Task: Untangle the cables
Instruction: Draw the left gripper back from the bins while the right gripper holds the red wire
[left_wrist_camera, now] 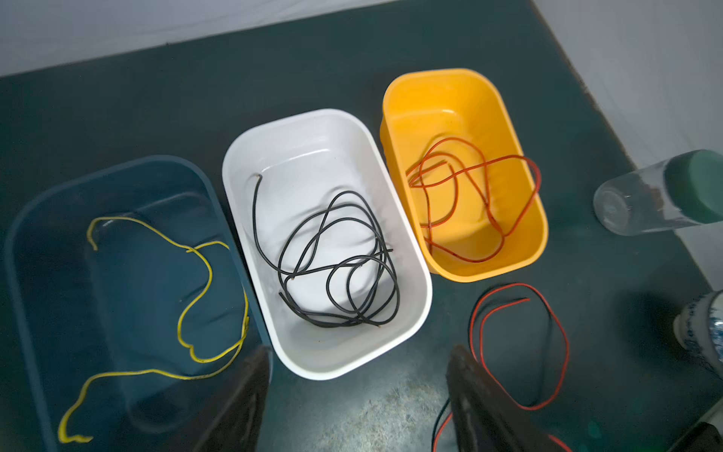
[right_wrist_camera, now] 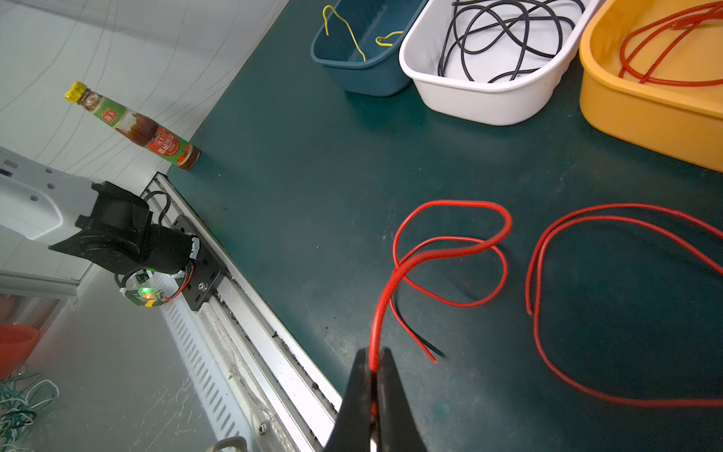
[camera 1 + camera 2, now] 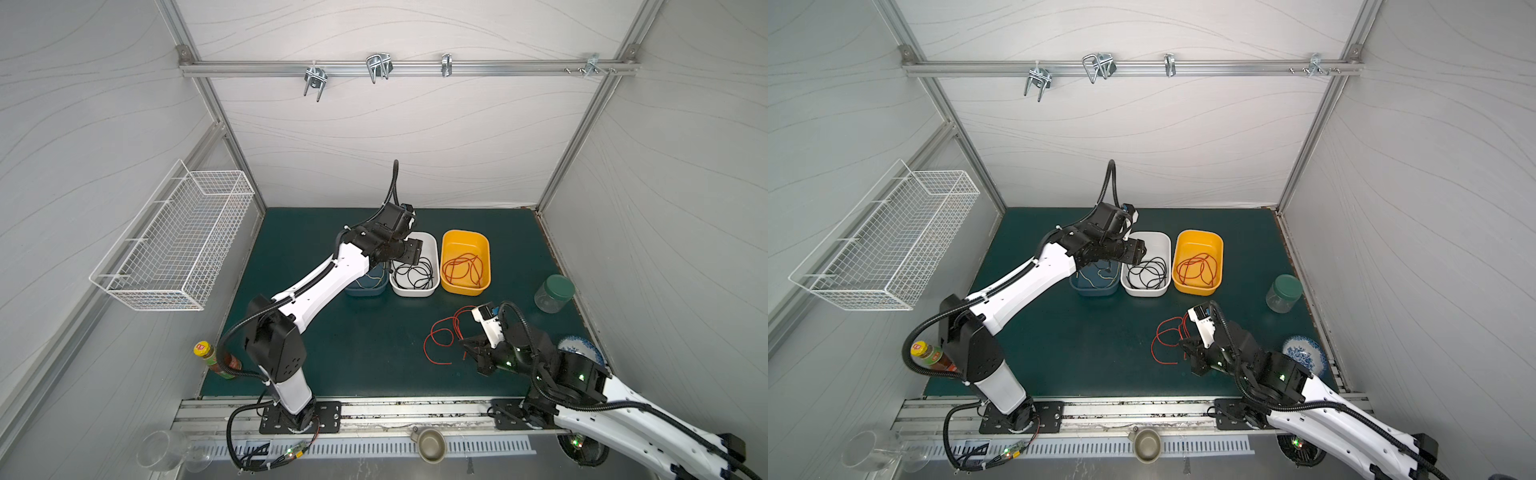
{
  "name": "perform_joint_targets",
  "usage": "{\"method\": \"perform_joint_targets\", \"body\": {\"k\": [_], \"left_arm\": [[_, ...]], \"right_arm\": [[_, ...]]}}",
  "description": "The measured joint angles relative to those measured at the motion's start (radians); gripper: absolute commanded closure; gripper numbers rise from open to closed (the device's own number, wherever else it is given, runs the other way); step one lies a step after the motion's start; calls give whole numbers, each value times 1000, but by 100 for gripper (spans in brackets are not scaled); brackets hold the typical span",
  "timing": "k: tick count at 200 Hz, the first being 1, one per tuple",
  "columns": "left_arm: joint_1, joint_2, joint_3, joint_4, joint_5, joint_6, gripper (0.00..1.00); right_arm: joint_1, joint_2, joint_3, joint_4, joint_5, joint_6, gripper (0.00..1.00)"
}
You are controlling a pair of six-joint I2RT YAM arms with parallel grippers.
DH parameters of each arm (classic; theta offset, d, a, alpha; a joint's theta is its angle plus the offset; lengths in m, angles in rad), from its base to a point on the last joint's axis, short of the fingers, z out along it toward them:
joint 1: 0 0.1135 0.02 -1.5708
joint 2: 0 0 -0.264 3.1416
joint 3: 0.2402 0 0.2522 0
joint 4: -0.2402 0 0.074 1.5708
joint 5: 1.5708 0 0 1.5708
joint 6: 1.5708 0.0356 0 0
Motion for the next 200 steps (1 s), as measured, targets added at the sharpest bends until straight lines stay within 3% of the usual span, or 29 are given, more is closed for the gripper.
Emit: {"method": "perform_joint_targets", "body": {"k": [46, 134, 162, 200], "left_arm": [[0, -278, -117, -6, -55, -42, 1], [0, -848, -669, -79, -335, -104, 0], [0, -936, -790, -79, -418, -118, 0], [0, -942, -828, -65, -480, -121, 0]], "right_arm": [[0, 5, 22, -23, 15, 11, 100], [0, 6, 29, -34, 21, 18, 100], [0, 18, 29, -35, 26, 18, 100], [0, 38, 57, -48, 53, 19, 100]]}}
